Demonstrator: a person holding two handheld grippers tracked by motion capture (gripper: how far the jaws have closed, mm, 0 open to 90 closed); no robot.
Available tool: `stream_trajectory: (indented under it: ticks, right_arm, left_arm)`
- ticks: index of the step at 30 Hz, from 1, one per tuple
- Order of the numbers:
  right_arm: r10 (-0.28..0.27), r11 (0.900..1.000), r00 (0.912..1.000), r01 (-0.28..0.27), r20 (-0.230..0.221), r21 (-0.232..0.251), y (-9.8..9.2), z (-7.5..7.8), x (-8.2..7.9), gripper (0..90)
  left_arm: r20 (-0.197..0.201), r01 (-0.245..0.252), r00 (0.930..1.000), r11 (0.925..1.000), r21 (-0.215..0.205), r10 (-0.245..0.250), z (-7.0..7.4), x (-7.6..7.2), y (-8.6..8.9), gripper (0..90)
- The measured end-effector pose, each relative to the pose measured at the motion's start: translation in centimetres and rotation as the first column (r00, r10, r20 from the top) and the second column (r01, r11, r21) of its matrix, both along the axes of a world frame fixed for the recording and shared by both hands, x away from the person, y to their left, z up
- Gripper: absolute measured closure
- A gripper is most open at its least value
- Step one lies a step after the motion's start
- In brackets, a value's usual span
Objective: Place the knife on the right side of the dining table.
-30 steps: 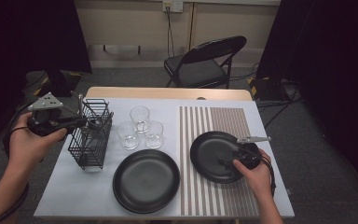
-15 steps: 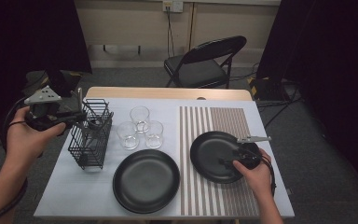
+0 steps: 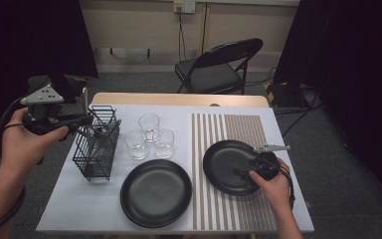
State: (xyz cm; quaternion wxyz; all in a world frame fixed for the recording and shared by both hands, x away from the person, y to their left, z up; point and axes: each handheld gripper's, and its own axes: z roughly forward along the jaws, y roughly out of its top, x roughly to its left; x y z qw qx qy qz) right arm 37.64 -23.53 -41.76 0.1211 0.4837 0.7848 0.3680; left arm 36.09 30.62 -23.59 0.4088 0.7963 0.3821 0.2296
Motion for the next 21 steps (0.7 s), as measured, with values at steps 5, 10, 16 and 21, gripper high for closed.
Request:
stream_trajectory:
  ticks: [5,10,16,21]
  right_arm:
    - [0.001,1.0,1.0,-0.001,0.001,-0.001,0.0,0.0,0.0,24.3]
    - [-0.005,1.0,1.0,0.005,0.007,-0.002,-0.1,0.1,0.0,24.3]
    - [-0.003,1.0,1.0,0.003,0.006,0.002,-0.1,0.1,0.0,24.3]
    - [-0.004,1.0,1.0,0.004,0.005,0.001,-0.1,0.1,0.0,24.3]
  left_arm:
    - [-0.001,0.015,0.9999,0.9999,0.002,-0.015,0.7,-0.1,-0.3,81.8]
    - [0.001,0.02,0.9998,0.9998,0.004,-0.02,1.2,-0.2,-0.7,81.8]
    - [0.009,0.02,0.9998,0.9998,0.006,-0.02,1.7,-0.3,-1.0,81.9]
    - [0.018,0.027,0.9995,0.9996,0.008,-0.027,2.3,-0.4,-1.3,81.9]
